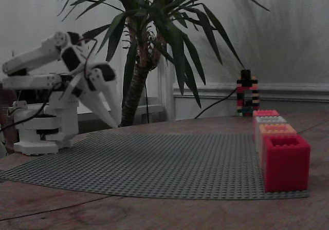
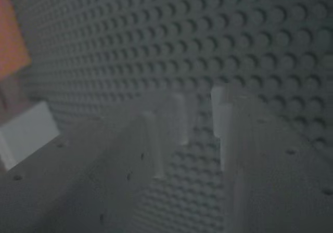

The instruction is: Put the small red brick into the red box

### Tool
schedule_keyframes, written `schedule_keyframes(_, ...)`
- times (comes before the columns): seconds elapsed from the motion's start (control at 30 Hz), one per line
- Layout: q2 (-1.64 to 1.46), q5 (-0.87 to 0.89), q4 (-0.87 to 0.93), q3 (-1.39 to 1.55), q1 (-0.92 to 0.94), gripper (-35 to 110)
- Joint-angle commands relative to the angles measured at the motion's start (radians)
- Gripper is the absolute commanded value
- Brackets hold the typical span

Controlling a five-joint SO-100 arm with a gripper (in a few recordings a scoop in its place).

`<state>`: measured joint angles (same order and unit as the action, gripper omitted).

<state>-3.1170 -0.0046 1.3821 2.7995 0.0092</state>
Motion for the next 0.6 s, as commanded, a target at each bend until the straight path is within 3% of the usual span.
schedule_keyframes(0.0, -0.103, -0.008, 0.028, 0.025, -0.018, 0)
schedule_keyframes(0.57, -0.103, -0.008, 0.028, 0.054, -0.018, 0)
